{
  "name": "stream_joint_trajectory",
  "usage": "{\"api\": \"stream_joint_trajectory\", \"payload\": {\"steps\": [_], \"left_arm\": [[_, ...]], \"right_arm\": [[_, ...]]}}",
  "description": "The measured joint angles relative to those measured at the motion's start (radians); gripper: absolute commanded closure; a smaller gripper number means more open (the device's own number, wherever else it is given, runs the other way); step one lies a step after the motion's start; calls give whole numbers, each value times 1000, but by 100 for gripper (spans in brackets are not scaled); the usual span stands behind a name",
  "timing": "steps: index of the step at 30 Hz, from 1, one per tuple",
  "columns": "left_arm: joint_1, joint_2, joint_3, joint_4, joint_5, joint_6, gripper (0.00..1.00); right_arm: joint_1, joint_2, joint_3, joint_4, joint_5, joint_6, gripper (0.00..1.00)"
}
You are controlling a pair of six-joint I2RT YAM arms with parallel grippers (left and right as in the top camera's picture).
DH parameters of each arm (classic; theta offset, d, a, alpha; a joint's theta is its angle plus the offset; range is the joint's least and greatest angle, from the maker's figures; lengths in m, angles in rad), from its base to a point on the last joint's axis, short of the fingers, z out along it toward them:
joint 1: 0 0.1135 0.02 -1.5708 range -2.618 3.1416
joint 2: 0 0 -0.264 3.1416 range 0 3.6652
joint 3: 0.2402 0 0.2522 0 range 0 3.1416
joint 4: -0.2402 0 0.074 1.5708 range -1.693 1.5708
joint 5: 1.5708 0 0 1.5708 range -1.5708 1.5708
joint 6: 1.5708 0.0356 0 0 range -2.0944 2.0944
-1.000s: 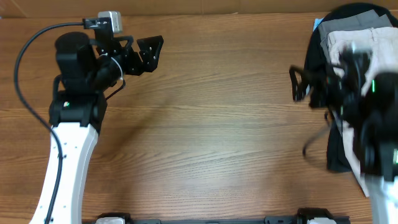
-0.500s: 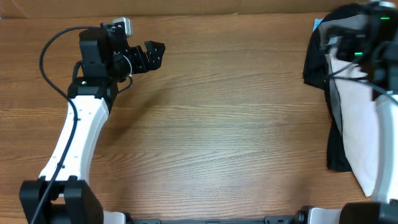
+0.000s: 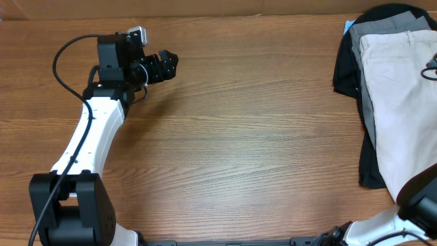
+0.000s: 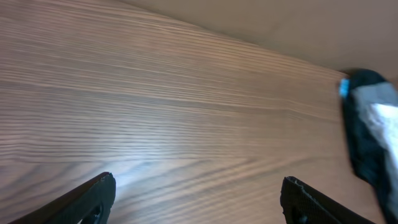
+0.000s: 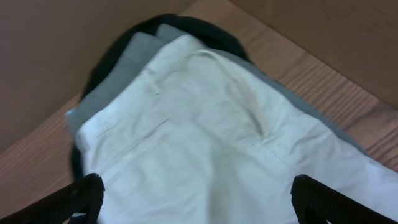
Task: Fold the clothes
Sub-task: 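Reach the right gripper to the clothes stack and grasp the beige shorts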
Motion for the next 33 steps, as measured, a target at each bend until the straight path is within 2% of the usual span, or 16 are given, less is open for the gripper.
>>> {"api": "stream_joint_trajectory", "payload": {"steps": [7,14,22,24,26,28,31,33], "left_arm": [[0,36,0,-1,-121,0,13],[0,113,1,-4,-158,0,16],[0,153,1,-7,-204,0,17],[0,154,1,-7,-221,0,18],[0,155,1,-7,-238,0,20],[0,155,1,-7,-251,0,21],[0,156,1,-7,-264,0,23],[0,157,1,-7,-270,0,23]], "right_arm": [[-64,127,1,149,0,-32,0],[-78,235,1,233,25,-83,2],[-79,351,1,339,83,-123,13],[-79,370,1,354,94,-134,21],[-79,386,1,360,99,-143,34],[-79,399,1,366,100,-150,58],[-76,407,1,367,93,-153,89],[-72,407,5,360,94,-150,96]]}}
